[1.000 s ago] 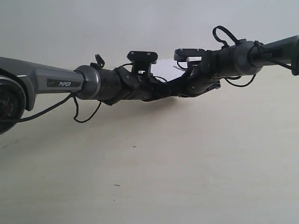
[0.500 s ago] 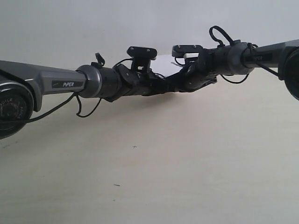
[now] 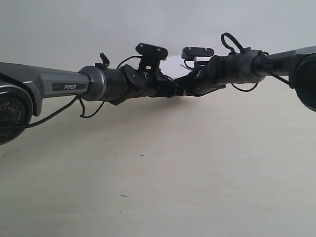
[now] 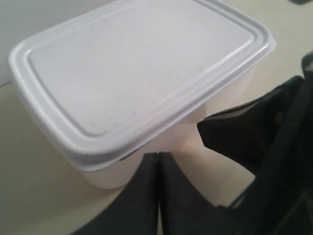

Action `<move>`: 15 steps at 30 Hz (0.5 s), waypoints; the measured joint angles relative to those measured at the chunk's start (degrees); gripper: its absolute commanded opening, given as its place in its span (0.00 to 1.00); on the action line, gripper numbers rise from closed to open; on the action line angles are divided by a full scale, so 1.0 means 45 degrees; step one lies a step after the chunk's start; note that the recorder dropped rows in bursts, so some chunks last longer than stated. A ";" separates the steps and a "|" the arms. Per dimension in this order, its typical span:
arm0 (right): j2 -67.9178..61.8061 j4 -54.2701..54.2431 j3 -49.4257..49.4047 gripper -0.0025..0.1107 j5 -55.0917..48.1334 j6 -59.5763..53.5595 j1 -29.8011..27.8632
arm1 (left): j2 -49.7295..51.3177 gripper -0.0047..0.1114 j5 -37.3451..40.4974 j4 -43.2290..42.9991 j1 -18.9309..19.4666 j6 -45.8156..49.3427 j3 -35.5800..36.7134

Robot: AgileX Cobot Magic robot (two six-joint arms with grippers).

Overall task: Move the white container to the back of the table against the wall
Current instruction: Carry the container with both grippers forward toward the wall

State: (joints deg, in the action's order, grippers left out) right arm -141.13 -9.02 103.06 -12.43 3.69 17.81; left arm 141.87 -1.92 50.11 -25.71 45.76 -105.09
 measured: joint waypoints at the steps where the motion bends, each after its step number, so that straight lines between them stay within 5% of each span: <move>1: -0.0056 -0.0031 0.0000 0.02 0.0117 0.0000 0.0000 | -0.0029 0.04 0.0000 0.0000 0.0000 0.0018 0.0000; 15: -0.0644 -0.0710 0.0030 0.02 0.1599 0.0101 0.0000 | -0.0030 0.04 -0.0067 -0.0031 0.0037 0.0146 0.0003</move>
State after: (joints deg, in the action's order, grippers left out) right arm -144.03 -12.21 103.19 -5.23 4.15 17.81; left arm 141.73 -2.23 49.97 -25.55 46.42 -105.08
